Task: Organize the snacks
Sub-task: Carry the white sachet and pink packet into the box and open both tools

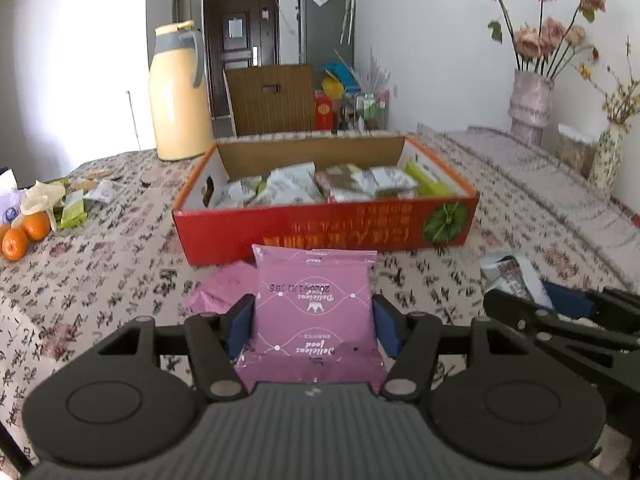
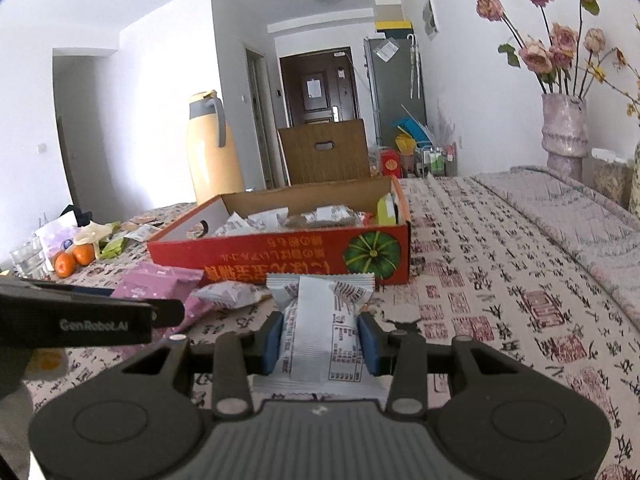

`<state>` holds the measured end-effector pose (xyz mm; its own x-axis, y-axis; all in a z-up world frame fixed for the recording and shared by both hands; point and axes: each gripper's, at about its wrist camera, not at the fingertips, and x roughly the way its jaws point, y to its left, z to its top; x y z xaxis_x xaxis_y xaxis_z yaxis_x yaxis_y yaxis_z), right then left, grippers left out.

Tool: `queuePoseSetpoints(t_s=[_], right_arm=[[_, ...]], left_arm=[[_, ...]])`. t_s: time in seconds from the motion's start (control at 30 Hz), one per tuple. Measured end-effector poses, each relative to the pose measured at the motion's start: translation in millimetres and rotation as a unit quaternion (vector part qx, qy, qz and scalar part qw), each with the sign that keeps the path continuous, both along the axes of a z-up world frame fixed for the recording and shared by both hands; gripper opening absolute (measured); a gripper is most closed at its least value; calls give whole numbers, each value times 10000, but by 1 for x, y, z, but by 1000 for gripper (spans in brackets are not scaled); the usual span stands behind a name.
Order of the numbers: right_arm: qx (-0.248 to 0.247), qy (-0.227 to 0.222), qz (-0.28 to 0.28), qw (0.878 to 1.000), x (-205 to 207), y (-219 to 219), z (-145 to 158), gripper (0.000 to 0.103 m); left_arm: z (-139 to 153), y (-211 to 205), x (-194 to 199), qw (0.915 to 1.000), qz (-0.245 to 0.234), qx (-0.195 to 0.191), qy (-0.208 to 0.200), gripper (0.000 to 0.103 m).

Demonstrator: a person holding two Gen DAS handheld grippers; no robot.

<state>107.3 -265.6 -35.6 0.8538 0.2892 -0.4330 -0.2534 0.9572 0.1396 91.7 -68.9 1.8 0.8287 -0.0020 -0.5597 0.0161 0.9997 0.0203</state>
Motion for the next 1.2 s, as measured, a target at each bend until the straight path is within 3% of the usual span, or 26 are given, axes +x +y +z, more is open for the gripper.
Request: queuePoseSetpoints(t_s=[0.5,1.2], right_arm=[[-46,-346,48,9994,43,19,31,39],[-277,-571,66,9980,155,46,52,39]], left_arm=[[38,14,38,9987,137,-40,-496,63],[53,42,151,9967,635,-127,-500,63]])
